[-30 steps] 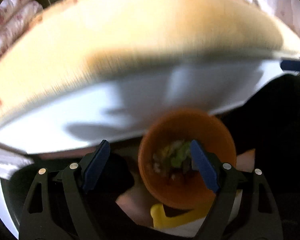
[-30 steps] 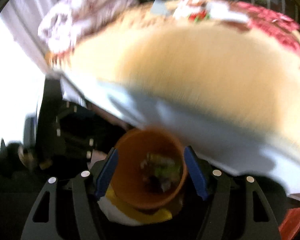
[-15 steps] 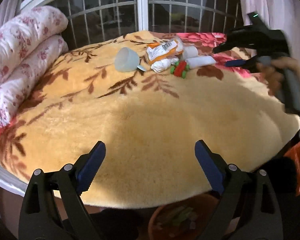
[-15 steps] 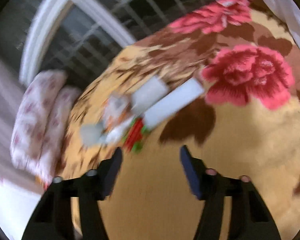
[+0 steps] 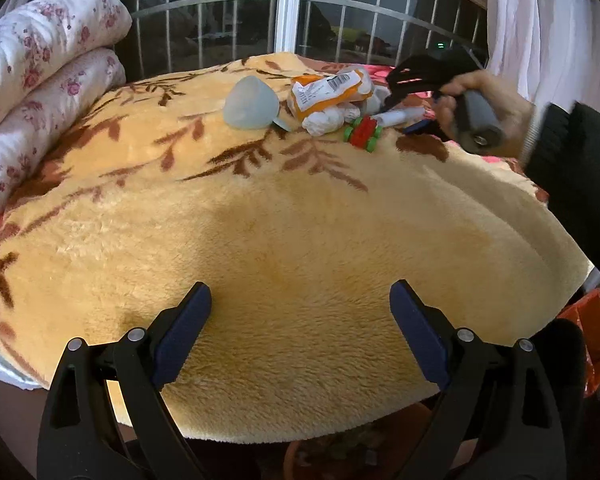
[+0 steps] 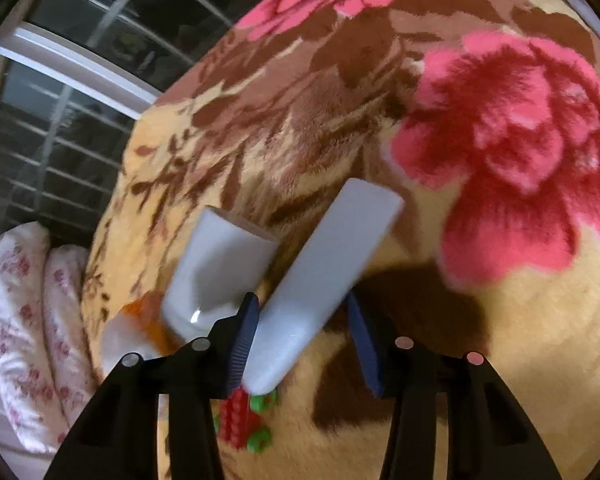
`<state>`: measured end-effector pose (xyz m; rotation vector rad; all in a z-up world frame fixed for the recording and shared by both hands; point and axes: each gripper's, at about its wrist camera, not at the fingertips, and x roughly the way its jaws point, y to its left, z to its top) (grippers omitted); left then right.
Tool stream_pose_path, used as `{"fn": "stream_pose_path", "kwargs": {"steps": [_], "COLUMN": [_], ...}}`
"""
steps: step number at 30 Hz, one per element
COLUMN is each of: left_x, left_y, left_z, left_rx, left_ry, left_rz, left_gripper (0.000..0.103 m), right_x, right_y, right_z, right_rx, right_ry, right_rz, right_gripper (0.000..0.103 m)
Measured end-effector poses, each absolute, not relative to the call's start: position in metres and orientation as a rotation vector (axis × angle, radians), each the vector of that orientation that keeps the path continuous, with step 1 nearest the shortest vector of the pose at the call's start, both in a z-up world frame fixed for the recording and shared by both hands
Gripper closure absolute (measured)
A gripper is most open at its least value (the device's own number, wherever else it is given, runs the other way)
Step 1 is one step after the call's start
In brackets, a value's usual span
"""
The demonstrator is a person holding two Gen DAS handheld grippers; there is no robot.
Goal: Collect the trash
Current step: 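Grasp the white foam tube with the right gripper while the left grasps the translucent cup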
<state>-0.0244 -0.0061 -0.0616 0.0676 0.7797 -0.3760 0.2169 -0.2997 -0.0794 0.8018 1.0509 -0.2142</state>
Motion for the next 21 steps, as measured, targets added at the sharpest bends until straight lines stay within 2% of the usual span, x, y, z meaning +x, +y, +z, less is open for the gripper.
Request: {"fn": "stream_pose_path", "kwargs": {"steps": [2, 4, 9, 14, 21], "left_x": [-0.025, -0.025, -0.014, 0.028, 0.132], "left_y": [-0.006, -0.007, -0.006, -0.009, -0.023], "left_z": [-0.063, -0.063, -0.059, -0.048, -0.029], "left_rx": [0.072, 0.076, 0.073, 0.057, 0.009], "left_ry": [0.777, 0.776, 0.789, 0.800, 0.793], "left_rz": [-0.377, -0.374, -0.361, -0.330, -0.267], "left_gripper": [0.015, 0.015, 0.015, 0.015, 0.015], "right_x": [0.225, 0.230, 0.192, 0.119, 0.030], "right_y": [-0.293, -0.287, -0.288, -0.292, -0.285], "right_z": [-0.077, -0.074, -0.059, -0.041, -0.034], "right_rx": [0.736, 0.666, 0.647, 0.625, 0.538], "right_ry": [1.049, 1.047, 0.988, 0.902, 0.803], "right_rz": [-0.240, -0.264, -0.157, -0.010, 0.094], "right_gripper": [0.056, 0.068, 0.085, 0.086, 0.086]}}
